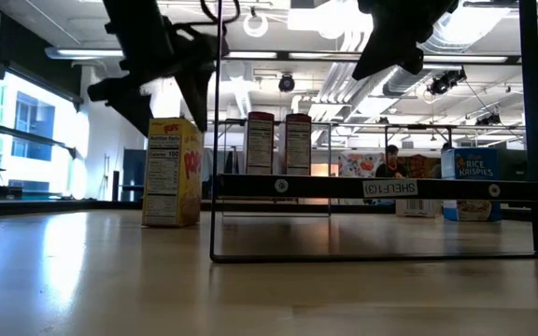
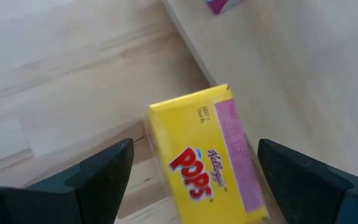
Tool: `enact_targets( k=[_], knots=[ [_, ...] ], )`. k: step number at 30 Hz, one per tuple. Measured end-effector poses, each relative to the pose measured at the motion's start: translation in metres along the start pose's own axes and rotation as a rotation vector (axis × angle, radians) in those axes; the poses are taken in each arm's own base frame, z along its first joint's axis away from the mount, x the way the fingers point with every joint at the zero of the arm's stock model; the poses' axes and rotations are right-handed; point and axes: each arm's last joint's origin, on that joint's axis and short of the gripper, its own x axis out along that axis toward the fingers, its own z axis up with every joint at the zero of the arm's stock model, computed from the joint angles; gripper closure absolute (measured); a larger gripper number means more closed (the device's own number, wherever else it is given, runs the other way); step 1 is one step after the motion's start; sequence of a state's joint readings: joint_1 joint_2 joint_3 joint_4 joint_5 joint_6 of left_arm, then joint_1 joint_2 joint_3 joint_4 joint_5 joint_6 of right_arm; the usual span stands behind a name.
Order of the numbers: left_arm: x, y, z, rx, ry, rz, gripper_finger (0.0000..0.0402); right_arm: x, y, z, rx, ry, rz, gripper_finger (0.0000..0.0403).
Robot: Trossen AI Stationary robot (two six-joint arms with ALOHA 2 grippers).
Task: Stack cereal on shelf
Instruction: Put the left yellow cereal box on the shelf
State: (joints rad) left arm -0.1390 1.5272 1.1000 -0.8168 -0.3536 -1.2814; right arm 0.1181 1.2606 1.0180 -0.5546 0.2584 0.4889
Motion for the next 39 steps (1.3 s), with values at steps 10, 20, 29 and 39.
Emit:
enact_targets(
  k=[10,20,29,39],
  knots=[
    [0.018,-0.004,-0.007,0.03,0.048,0.048,0.0079,0.0,0.0,0.0,0.003,-0.001,-0.004,0.0402],
    [0.018,-0.003,-0.007,0.042,0.055,0.047,0.0194,0.0,0.0,0.0,0.008,-0.012,-0.02,0.0402],
    [-0.031,0.011,0.007,0.024,0.052,-0.103,0.0243,0.0,0.0,0.001,0.009,-0.018,-0.023,0.0402],
    [-0.073,0.003,0.027,-0.199,-0.112,-0.44,0.0244,0.0,-0.001,0.003,0.017,-0.05,-0.05,0.0402]
  ],
)
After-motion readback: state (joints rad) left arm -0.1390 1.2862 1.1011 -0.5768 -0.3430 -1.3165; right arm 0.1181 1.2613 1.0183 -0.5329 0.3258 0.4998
